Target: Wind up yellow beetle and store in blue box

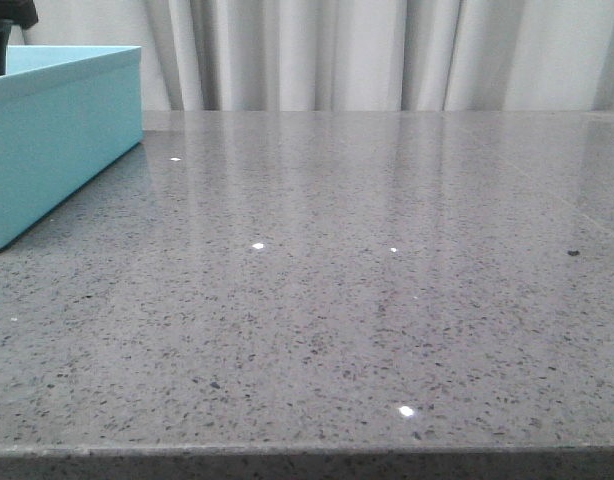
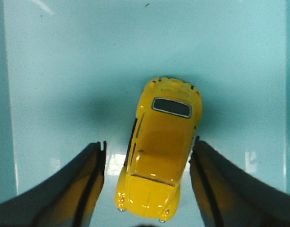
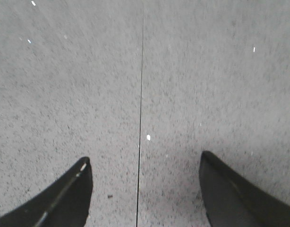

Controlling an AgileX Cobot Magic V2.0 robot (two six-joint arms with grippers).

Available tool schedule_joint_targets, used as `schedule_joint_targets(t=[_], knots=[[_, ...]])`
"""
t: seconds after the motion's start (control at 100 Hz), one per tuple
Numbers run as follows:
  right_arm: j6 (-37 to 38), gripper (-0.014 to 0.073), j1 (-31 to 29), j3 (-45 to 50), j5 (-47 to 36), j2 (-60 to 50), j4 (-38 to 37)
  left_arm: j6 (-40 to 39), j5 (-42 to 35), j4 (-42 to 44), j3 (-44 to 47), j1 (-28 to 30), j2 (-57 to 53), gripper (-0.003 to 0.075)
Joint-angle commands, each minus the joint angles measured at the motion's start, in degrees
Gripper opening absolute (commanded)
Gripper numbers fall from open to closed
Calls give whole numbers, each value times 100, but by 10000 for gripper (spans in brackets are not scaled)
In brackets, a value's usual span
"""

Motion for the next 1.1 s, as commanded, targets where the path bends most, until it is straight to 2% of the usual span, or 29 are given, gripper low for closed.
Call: schedule_joint_targets(t=[0.0, 0.2, 0.29, 0.5, 0.76, 0.87, 1.09], knots=[[-236, 486, 7, -55, -588, -368, 13, 158, -281, -197, -159, 5, -599, 389], [-408, 462, 7, 461, -930, -1036, -87, 256, -444, -541, -159, -6, -1335, 387], [-408, 374, 7, 748, -1038, -1305, -87, 353, -470, -676, -159, -6, -1723, 362], [-411, 148, 7, 1426, -1250, -1908, -87, 742, -680, -818, 108, -6, -2708, 179], [-411, -25, 7, 2106, -1364, -2742, -87, 1050, -1295, -1374, 1729, -6, -4241, -20], [-411, -67, 7, 2347, -1510, -3124, -87, 1148, -1702, -1438, 2594, -6, -4881, -18], [-411, -67, 7, 2798, -1811, -3748, -87, 1148, -2171, -1438, 4130, -6, -6162, -18]])
